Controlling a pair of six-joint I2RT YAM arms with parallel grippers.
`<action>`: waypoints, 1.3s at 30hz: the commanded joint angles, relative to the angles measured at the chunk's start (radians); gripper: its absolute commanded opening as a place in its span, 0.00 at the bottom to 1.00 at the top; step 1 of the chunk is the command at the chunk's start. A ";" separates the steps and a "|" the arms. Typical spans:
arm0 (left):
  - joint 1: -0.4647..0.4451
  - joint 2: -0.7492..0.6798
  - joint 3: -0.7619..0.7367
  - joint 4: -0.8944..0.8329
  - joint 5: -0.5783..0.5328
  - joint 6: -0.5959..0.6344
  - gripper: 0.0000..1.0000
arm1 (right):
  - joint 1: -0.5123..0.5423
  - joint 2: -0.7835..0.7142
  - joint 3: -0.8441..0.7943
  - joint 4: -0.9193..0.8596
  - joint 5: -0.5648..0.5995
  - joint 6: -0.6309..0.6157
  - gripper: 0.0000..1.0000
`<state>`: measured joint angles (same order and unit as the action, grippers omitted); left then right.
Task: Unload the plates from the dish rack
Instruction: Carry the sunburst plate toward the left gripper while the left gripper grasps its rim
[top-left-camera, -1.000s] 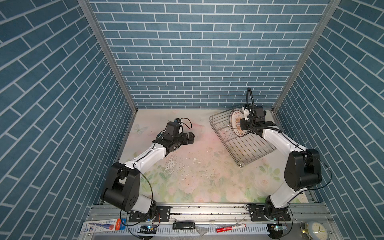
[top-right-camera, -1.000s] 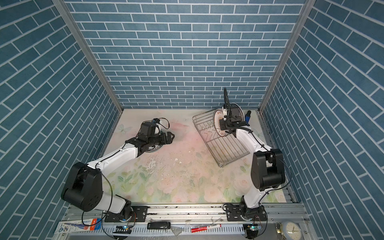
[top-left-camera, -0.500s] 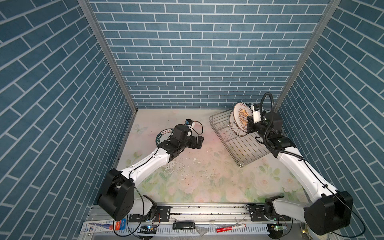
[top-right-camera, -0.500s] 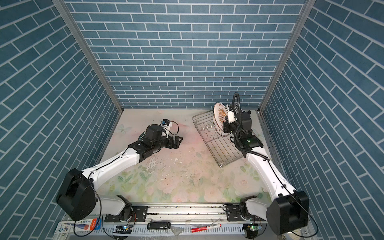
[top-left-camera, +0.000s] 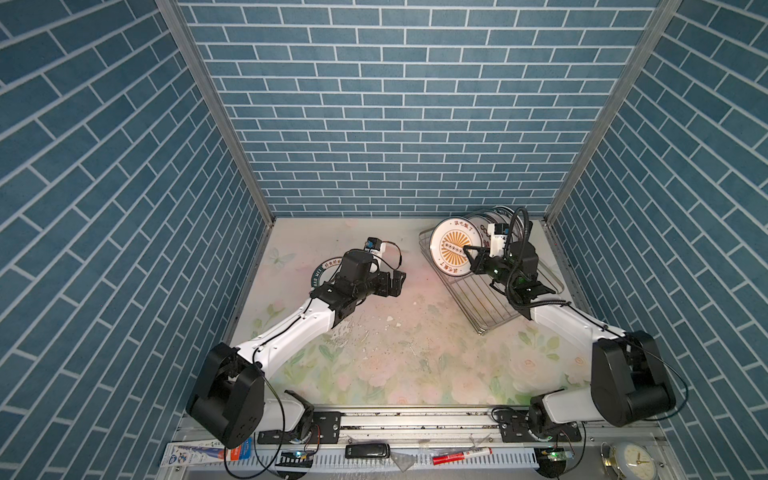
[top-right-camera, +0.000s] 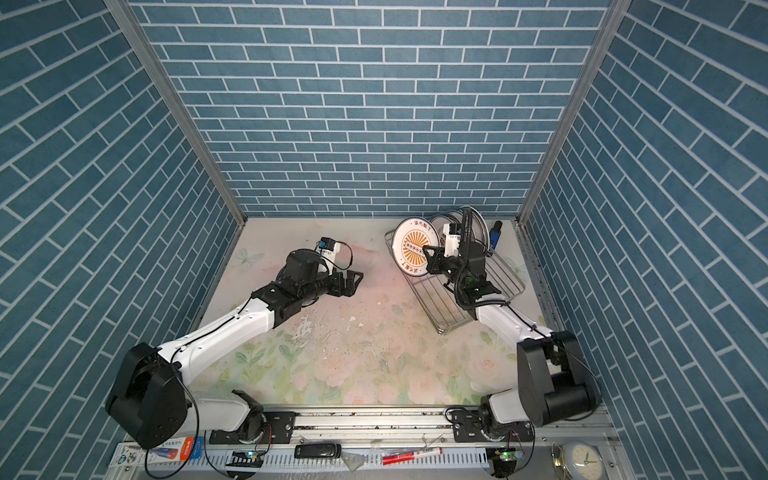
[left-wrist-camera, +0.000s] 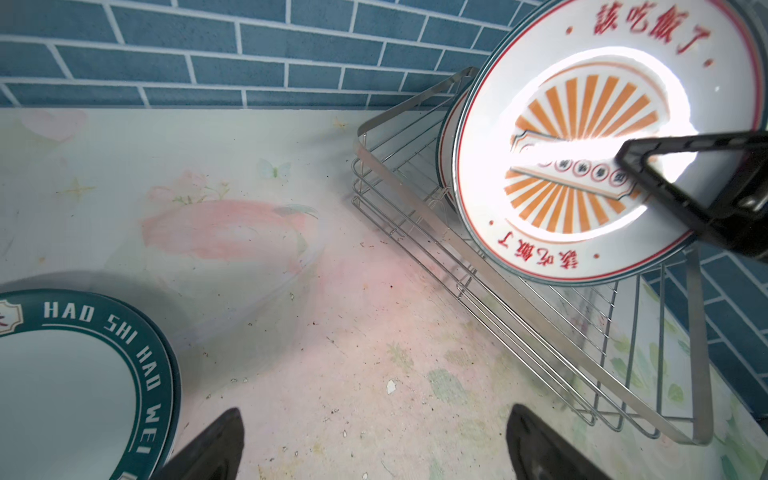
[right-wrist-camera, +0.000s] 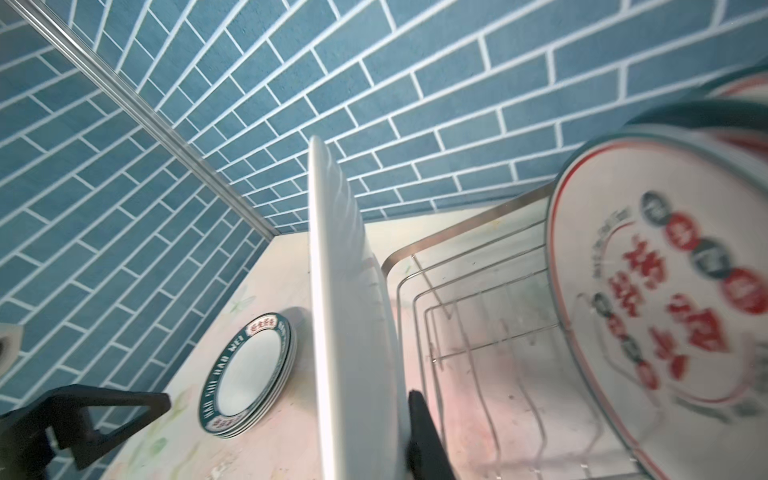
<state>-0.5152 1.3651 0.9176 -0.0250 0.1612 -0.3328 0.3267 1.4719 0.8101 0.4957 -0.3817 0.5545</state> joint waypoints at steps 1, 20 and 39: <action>0.064 0.029 -0.005 0.008 0.083 -0.058 0.99 | 0.037 0.058 0.029 0.194 -0.122 0.209 0.00; 0.211 0.089 -0.069 0.234 0.409 -0.240 0.98 | 0.199 0.392 0.195 0.535 -0.289 0.757 0.00; 0.254 0.088 -0.096 0.319 0.482 -0.306 0.37 | 0.265 0.426 0.265 0.433 -0.316 0.751 0.13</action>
<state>-0.2649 1.4712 0.8246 0.2821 0.6300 -0.6479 0.5808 1.9049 1.0134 0.8898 -0.6777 1.3041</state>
